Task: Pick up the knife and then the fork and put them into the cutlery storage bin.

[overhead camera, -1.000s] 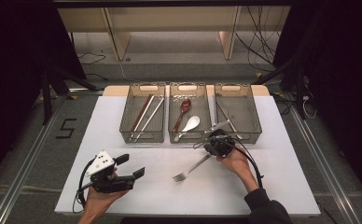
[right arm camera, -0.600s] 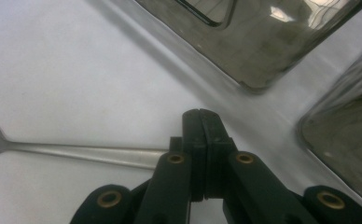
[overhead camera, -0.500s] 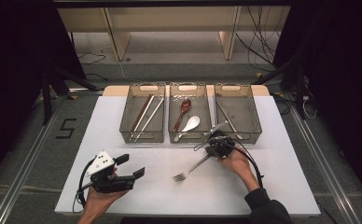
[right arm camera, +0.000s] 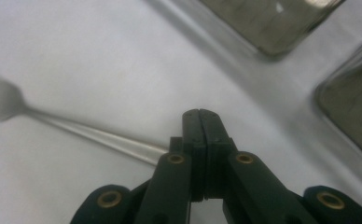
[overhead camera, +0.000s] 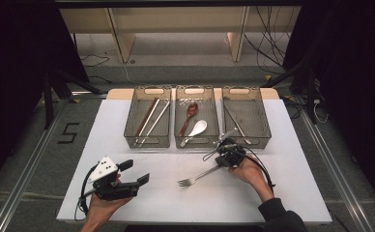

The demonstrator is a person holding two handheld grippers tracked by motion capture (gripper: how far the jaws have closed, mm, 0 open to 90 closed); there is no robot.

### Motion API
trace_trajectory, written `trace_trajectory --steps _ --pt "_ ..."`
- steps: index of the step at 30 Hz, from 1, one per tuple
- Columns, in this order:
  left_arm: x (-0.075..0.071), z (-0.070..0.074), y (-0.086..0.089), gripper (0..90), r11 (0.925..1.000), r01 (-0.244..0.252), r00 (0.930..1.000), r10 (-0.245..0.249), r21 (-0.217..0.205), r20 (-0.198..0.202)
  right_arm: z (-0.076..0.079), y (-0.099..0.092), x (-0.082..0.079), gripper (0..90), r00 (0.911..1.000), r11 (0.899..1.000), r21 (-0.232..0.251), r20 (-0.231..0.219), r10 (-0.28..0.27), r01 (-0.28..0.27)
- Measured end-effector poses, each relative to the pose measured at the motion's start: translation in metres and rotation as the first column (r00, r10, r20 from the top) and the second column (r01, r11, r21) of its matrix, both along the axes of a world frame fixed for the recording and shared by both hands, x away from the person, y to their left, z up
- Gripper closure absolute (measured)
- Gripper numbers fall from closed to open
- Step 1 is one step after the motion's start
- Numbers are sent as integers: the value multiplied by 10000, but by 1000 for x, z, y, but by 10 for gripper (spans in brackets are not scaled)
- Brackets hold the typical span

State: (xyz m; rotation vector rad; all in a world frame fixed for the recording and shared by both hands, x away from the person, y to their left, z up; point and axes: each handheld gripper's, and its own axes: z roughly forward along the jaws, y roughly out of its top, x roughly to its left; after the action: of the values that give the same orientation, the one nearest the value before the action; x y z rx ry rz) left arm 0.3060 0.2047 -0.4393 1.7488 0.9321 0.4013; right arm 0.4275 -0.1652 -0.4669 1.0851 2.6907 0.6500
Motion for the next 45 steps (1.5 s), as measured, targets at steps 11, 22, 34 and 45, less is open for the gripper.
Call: trace_trajectory --steps 11,22,34,45 --pt "0 0 -3 186 10000 13 10000 -13 72 0 2 -10 -37 900 9972 9990 18 -600 452 -452" --pt "0 0 -2 186 10000 18 10000 -18 75 9 4 -8 -64 900 9873 9928 -118 -1073 1173 -1192" --pt "0 0 -3 186 9999 45 10000 -45 91 -13 16 7 -76 778 9784 9827 -359 -1067 1772 -1818" --pt "0 0 -3 186 9999 56 10000 -56 100 1 13 39 -70 620 9650 9671 -826 -1273 2291 -2405"
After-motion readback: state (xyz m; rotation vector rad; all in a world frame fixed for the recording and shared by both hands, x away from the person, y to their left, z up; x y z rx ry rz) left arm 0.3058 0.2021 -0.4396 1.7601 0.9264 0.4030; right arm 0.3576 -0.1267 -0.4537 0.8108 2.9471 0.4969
